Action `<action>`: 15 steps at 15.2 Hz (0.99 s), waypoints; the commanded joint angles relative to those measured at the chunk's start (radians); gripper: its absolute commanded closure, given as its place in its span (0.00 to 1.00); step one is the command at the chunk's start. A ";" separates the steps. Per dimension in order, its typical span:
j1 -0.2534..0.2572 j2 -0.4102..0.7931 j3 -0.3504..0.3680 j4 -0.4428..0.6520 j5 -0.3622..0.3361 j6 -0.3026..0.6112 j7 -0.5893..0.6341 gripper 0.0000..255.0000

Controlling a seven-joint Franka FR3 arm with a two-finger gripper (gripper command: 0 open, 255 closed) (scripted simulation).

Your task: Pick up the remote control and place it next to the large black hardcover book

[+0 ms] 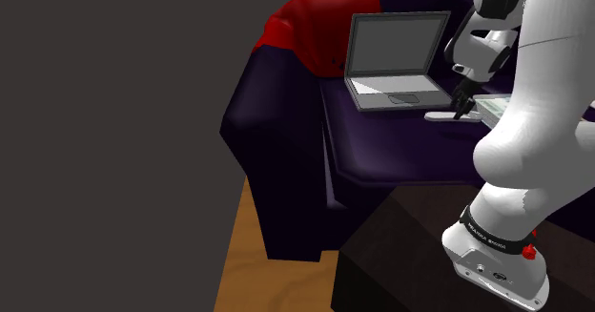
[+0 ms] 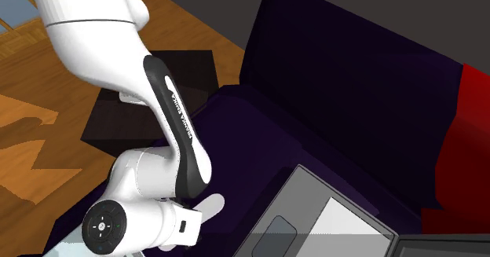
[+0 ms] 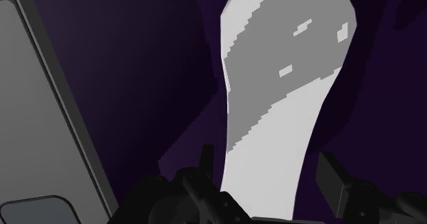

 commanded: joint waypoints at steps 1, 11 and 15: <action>-0.008 0.020 0.012 0.000 0.018 0.017 -0.013 1.00; -0.028 0.066 0.040 0.005 0.057 0.053 -0.042 1.00; -0.028 0.066 0.040 0.005 0.057 0.053 -0.042 0.00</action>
